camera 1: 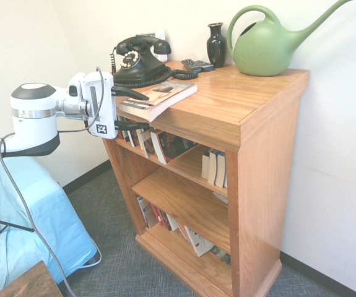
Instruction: Organize the shelf
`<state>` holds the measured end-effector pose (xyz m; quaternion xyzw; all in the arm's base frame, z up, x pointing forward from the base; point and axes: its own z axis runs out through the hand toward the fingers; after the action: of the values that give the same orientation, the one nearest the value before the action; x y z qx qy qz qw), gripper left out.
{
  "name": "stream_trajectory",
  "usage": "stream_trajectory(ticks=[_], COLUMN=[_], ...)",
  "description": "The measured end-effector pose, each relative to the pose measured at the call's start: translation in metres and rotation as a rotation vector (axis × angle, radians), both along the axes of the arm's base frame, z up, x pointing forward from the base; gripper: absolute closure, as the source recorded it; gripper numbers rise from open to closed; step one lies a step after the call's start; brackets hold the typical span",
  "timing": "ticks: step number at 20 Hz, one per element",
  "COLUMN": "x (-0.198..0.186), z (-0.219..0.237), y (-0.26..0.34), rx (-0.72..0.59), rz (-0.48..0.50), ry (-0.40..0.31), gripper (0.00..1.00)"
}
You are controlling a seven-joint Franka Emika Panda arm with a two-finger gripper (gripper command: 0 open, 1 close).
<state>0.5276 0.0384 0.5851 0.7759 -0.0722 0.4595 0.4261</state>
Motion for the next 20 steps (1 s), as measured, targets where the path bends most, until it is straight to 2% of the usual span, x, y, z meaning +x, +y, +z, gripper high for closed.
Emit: stream_trajectory(ticks=[1, 2, 12, 20], x=[0.003, 0.005, 0.017, 0.018], z=[0.002, 0.004, 0.024, 0.022], y=[0.0, 0.0, 0.003, 0.003], rx=[-0.003, -0.005, -0.021, -0.024], rz=[0.007, 0.01, 0.021, 0.023], ry=[-0.005, -0.008, -0.025, -0.019], gripper=[0.0, 1.0, 1.0, 1.0])
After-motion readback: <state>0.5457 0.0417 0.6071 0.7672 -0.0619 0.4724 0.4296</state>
